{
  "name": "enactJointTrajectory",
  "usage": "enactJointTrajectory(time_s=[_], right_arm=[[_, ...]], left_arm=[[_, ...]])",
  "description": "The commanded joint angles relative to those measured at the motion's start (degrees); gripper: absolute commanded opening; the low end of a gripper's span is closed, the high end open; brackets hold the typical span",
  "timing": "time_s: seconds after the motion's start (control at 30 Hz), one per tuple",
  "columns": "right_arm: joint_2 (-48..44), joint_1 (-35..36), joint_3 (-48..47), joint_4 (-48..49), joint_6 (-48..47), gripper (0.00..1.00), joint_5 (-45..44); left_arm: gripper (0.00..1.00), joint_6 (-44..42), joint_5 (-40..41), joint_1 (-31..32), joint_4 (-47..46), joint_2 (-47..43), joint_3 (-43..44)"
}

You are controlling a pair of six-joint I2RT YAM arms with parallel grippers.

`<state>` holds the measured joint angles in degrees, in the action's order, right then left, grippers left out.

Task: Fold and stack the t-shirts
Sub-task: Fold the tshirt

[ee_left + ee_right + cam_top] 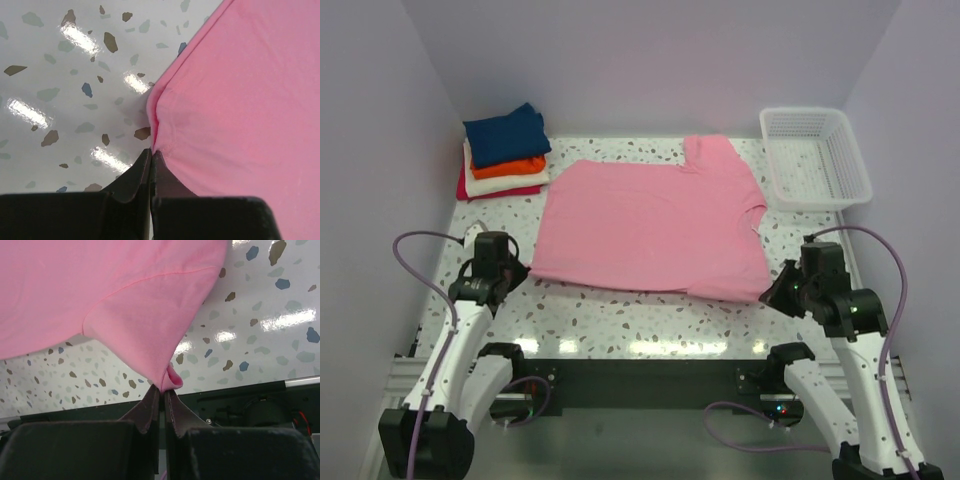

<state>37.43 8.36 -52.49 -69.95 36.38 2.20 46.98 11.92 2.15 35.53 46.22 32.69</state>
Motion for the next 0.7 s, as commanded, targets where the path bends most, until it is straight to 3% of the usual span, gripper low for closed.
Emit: enactJointTrajectory(time_s=[0.0,0.2,0.4,0.67], right_arm=[[-0.34,0.17,1.23,0.59,-0.26,0.0,1.3],[7.2,0.17,4.94,14.91,-0.53,0.0,5.45],[19.42,0.17,3.01,26.6,-0.17,0.0,4.31],[32.96,-0.27,-2.08,33.47,-2.98,0.01,4.13]], left_arm=[[0.0,0.48,-1.37,-0.48,-0.89,-0.52,1.33],[0.0,-0.22,-4.62,-0.48,-10.64,7.63,0.27],[0.0,-0.66,-4.72,-0.48,-15.4,19.34,5.45],[0.0,-0.66,-4.01,-0.57,-18.74,30.68,11.43]])
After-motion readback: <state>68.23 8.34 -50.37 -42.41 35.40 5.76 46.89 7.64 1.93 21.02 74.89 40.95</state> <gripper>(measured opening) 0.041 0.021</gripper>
